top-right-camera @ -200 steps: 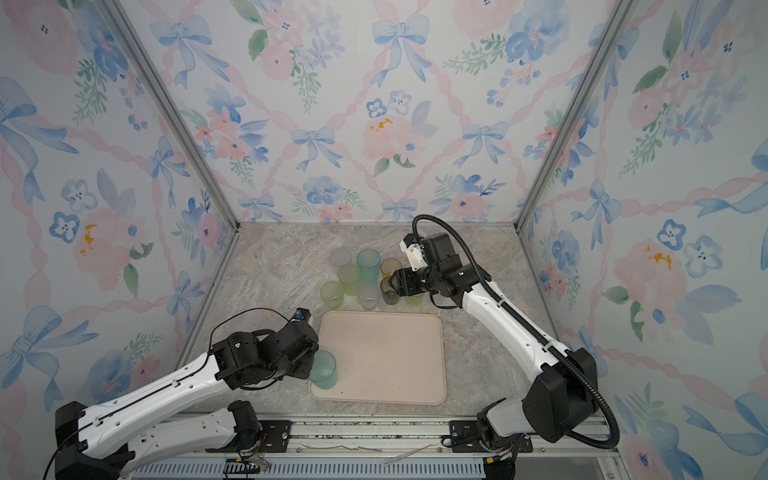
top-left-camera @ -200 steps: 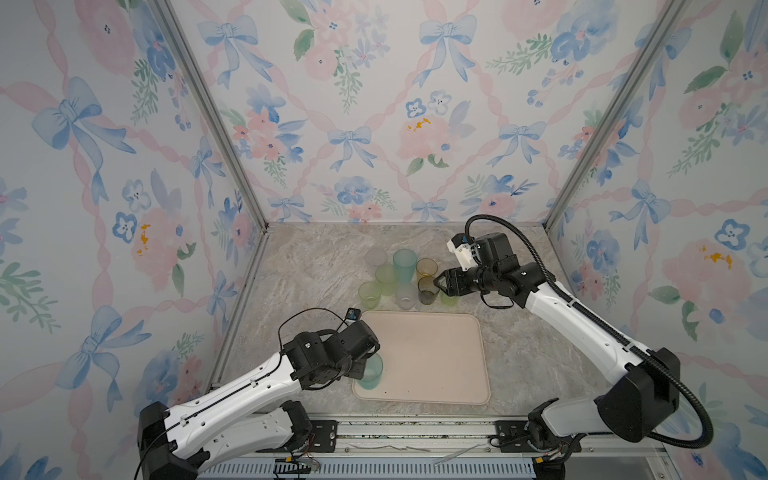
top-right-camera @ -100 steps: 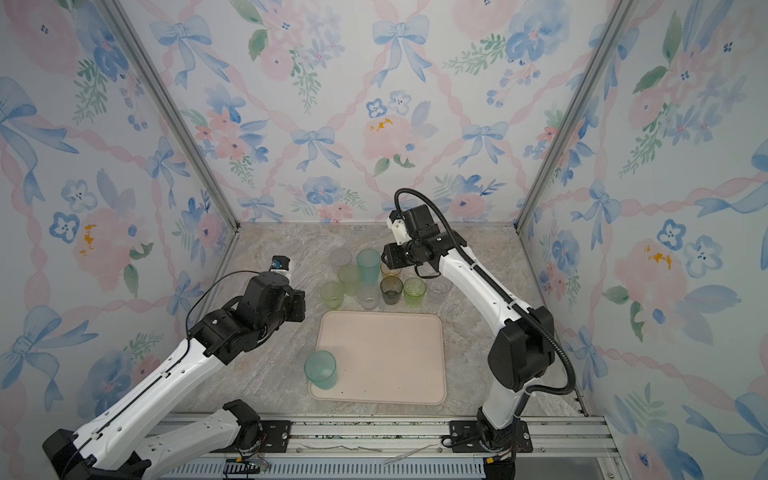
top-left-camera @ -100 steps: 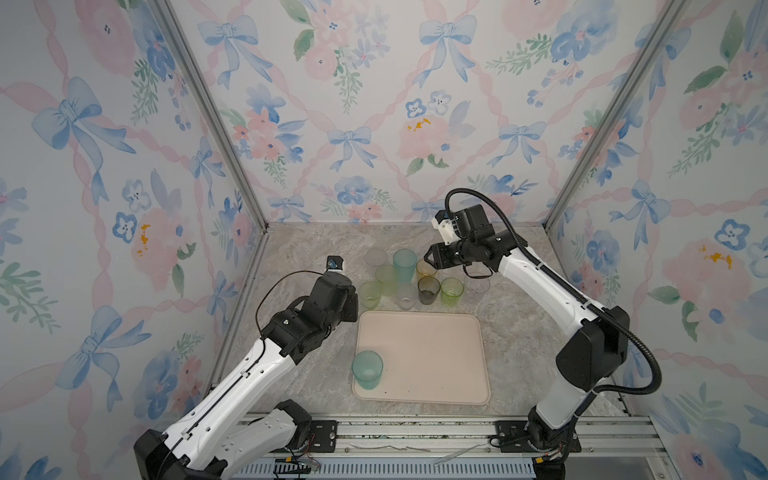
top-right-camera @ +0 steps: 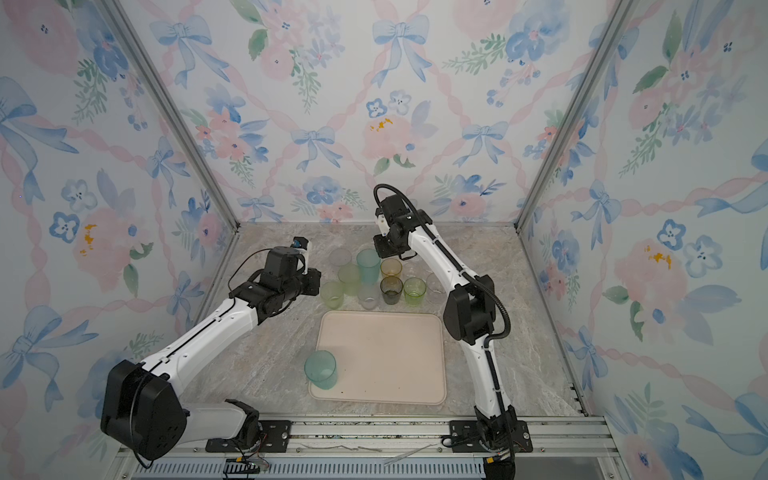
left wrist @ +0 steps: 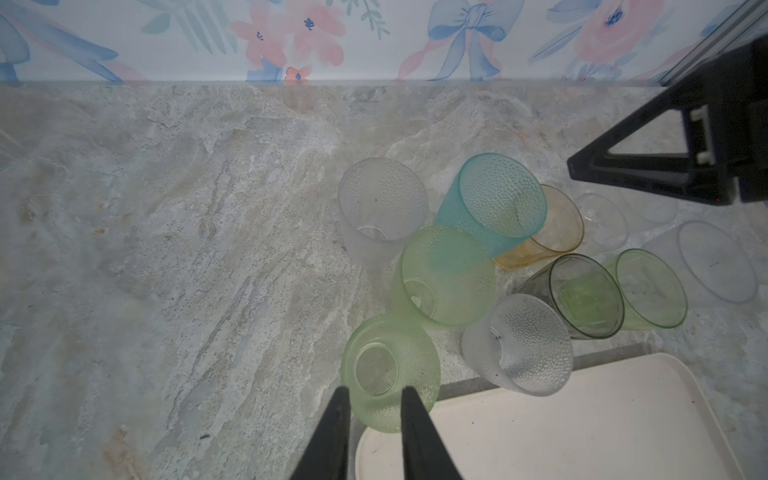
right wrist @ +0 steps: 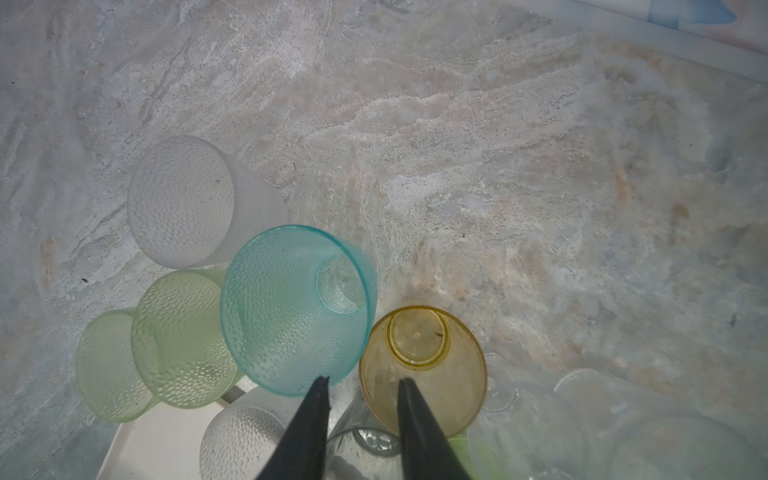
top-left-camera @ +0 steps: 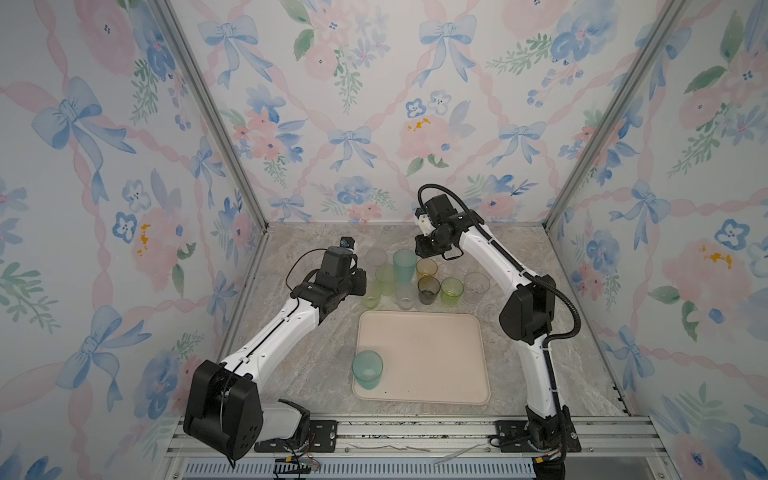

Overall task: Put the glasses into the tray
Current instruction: 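Lift the left gripper back toward the cups while the right gripper reaches the teal cup, then grasp the second teal cup with the right gripper and lift it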

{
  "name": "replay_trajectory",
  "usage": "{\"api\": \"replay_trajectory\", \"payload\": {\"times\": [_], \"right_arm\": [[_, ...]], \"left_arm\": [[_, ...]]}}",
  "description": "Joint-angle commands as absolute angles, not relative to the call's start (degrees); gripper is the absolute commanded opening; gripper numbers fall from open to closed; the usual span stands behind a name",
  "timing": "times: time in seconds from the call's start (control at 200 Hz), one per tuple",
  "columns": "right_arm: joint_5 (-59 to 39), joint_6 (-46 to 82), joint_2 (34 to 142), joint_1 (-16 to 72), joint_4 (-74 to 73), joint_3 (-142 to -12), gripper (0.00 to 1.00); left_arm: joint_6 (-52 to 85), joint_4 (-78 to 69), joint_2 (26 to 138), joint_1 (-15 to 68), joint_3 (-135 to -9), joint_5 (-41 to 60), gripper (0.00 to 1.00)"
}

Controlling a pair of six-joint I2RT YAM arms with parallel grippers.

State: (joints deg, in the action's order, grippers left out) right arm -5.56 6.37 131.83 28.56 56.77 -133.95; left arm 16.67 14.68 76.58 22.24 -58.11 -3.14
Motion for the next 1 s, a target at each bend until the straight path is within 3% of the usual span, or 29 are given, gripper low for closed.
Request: {"api": "replay_trajectory", "payload": {"times": [0.0, 0.996], "right_arm": [[-4.48, 5.68, 134.48, 28.32, 61.87, -139.21, 0.32], [-5.73, 6.27, 141.28, 29.62, 60.23, -143.76, 0.27]], "left_arm": [[14.88, 12.31, 77.3, 21.12, -59.84, -0.79, 0.25], [13.72, 12.13, 76.12, 17.14, -56.69, 1.26, 0.24]]}}
